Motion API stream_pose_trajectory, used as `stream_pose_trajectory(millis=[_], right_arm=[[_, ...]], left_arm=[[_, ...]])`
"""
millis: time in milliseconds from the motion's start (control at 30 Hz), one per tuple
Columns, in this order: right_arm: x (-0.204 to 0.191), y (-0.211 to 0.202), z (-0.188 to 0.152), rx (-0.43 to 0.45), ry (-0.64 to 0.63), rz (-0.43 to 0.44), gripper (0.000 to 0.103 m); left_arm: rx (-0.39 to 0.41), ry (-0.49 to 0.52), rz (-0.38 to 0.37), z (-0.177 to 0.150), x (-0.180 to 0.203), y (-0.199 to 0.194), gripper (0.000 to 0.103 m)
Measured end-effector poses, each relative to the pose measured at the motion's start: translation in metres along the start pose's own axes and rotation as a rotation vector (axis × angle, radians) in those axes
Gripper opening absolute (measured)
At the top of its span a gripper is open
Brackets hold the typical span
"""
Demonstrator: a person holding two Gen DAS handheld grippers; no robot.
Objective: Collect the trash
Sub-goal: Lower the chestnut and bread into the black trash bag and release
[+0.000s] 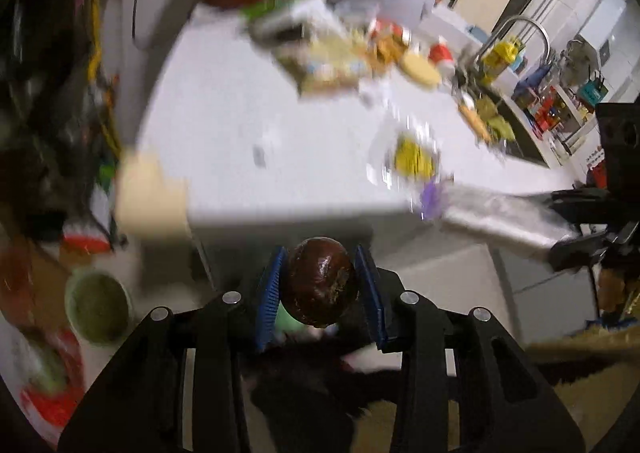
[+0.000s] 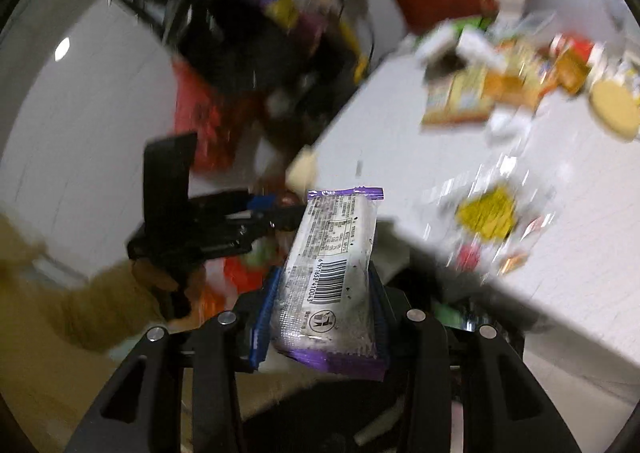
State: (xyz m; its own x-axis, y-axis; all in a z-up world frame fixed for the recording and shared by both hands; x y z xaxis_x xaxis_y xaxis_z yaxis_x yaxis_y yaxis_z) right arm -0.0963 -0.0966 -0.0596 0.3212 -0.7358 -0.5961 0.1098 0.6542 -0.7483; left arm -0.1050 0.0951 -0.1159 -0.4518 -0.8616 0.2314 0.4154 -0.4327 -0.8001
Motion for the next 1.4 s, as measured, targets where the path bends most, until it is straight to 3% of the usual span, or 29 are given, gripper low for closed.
stream_pose_trajectory(millis=[133,233,300,433,533,567,633,667,700,767,800,1000,1167,1300,1400], right_arm=[[0.028,0.040,-0.035,-0.114,0.050,-0.085,0.041],[0.072,0.077,-0.057,-0.175,0.150,-0.143,0.041],[0.108,0.105,-0.069,-0.160,0.156,-0.235,0.041],[0.183,0.167,-0.087,-0.192,0.247,-0.310,0.041],[0.226,0.215,-0.101,-0.211,0.241,-0.365,0.041],[0.238,0.228,-0.105,-0.220,0.245,-0.382,0.045],[0.258,0.252,-0.109,-0.236,0.237,-0.451,0.060],[0.264,0.259,-0.111,-0.241,0.232,-0.487,0.073],[0.267,0.260,-0.113,-0.230,0.233,-0.509,0.075],[0.269,0.255,-0.113,-0.220,0.251,-0.509,0.079],[0.268,0.249,-0.114,-0.210,0.255,-0.509,0.087],[0.236,0.207,-0.113,-0.206,0.221,-0.473,0.087],[0.166,0.133,-0.091,-0.127,0.118,-0.358,0.088],[0.095,0.046,-0.062,0.030,0.017,-0.260,0.093],[0.062,-0.002,-0.042,0.159,-0.047,-0.269,0.097]], left_arm=[[-0.106,-0.057,-0.035,-0.041,0.002,0.048,0.035],[-0.181,-0.092,-0.053,-0.070,-0.002,0.105,0.035],[-0.228,-0.116,-0.059,-0.086,-0.006,0.151,0.034],[-0.313,-0.138,-0.057,-0.111,-0.010,0.242,0.034],[-0.393,-0.144,-0.020,-0.129,-0.015,0.298,0.037],[-0.428,-0.145,-0.002,-0.135,-0.017,0.310,0.050],[-0.488,-0.153,0.048,-0.145,-0.022,0.331,0.065],[-0.495,-0.159,0.058,-0.149,-0.022,0.333,0.066],[-0.500,-0.159,0.063,-0.151,-0.023,0.333,0.066],[-0.520,-0.133,0.093,-0.151,-0.018,0.330,0.078],[-0.518,-0.117,0.099,-0.150,-0.016,0.326,0.078],[-0.494,-0.062,0.113,-0.120,0.010,0.272,0.078],[-0.384,0.024,0.093,-0.065,0.051,0.169,0.078],[-0.266,0.097,0.118,-0.010,0.078,0.093,0.078],[-0.139,0.106,0.166,0.031,0.086,0.052,0.085]])
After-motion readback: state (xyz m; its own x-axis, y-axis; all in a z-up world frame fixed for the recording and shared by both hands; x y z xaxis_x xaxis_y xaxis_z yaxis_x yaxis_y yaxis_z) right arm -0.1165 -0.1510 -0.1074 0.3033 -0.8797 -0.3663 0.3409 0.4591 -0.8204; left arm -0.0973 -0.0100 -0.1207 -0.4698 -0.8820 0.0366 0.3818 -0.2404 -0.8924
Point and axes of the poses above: each gripper's, at about its wrist camera, not at the fingertips, and y roughly the way its jaws point, x to its right, z to its top, the point moved 1 cm from there along y, roughly the way its jaws point, and after that the axes turned 13 degrees about y, right-handed, at the moved point
